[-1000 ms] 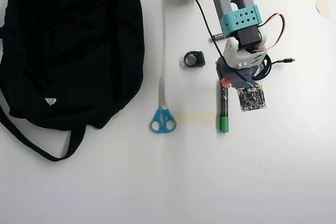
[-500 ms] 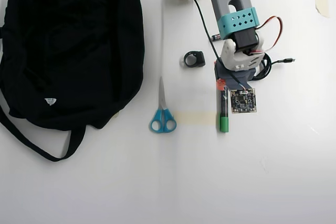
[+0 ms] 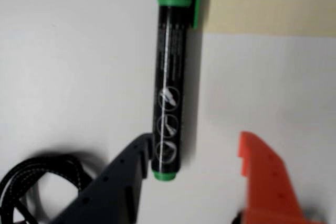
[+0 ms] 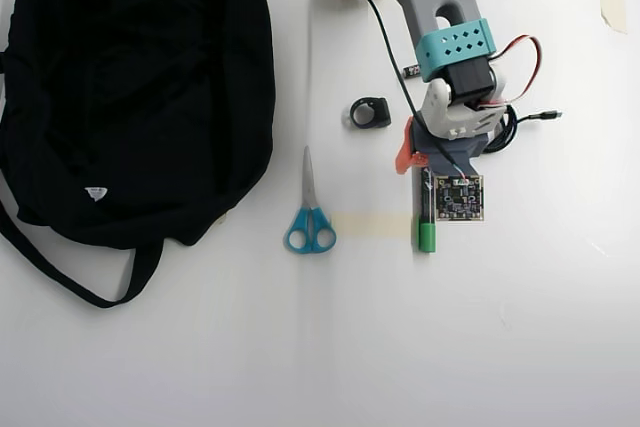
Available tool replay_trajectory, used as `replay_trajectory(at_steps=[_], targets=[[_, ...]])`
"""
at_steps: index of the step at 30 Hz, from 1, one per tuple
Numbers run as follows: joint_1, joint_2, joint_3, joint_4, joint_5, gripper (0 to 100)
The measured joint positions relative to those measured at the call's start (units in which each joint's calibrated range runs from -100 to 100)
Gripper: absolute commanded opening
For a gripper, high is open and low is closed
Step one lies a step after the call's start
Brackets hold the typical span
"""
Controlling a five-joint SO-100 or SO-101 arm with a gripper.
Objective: Put the green marker into the black bag
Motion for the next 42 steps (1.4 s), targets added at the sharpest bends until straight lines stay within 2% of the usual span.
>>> replay_trajectory(at_steps=[5,30,35,42], targets=[[-0.4,0.0,0.0,0.1,0.0,28],[-2.6,4.5,-2.6,0.1,0.0,28],[-3.5,4.5,-2.6,0.1,0.0,32],[-3.5,4.5,-2.6,0.1,0.0,33]])
